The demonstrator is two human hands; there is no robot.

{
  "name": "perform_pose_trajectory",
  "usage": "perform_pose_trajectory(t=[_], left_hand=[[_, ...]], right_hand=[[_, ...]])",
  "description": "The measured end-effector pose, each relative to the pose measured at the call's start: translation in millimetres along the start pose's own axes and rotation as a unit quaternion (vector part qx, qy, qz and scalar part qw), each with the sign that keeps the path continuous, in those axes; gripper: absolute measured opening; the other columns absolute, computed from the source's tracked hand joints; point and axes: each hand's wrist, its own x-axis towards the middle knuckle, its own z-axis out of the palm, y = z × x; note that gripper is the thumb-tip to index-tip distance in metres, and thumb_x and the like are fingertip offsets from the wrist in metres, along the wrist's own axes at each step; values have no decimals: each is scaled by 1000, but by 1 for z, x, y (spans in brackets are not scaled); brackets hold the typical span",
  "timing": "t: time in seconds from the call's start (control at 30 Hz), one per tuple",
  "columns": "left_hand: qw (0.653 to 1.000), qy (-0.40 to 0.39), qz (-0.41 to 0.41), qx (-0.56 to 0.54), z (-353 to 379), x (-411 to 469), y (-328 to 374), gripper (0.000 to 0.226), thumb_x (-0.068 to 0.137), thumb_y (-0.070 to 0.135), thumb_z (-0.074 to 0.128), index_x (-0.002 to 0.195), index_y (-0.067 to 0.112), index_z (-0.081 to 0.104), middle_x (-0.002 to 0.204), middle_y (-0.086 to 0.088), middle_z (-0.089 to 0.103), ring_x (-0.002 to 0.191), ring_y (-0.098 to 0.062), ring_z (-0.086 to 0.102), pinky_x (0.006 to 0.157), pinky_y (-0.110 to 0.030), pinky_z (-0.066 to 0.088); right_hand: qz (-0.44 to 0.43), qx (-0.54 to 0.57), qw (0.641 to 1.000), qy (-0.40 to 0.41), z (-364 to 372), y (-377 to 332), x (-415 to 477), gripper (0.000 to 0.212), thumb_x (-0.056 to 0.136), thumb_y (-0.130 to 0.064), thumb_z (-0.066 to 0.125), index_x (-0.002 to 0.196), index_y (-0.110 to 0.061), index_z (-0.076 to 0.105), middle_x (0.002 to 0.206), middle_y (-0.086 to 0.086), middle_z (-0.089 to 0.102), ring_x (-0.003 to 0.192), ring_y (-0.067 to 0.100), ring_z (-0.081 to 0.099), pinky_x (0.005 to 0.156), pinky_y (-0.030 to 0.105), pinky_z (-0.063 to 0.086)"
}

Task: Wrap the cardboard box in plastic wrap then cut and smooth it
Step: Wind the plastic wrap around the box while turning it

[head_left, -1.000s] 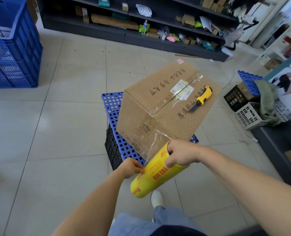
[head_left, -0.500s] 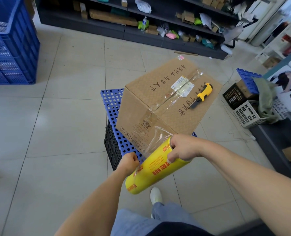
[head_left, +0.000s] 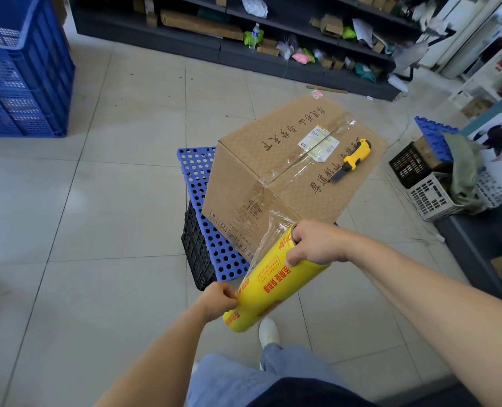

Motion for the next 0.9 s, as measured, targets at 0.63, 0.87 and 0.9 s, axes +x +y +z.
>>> perform_pose_trajectory(t=[0.63,0.87,0.9], left_hand=[[979,183,-23,-89,1,-6,-1,24,87,7,53,69,11,38,60,-3,42,50,-14,39,46,-22,31],[985,128,-27,-117,-14,-7,-14,7,89,5,51,86,6,57,78,-7,59,72,-20,54,71,-39,53],[991,98,-22,-90,-12,-9,-15,5,89,8,56,84,9,57,78,-5,59,73,-19,54,70,-35,52]], right_hand=[[8,41,999,17,-4,0,1,34,70,-22,74,65,-14,42,75,9,38,69,21,40,61,32,28],[6,85,996,40,-2,-3,3,27,75,-20,72,66,-11,48,73,9,48,67,22,48,58,29,34],[5,83,996,42,-2,-4,3,30,75,-19,72,62,-11,46,70,7,47,65,21,47,56,28,33]])
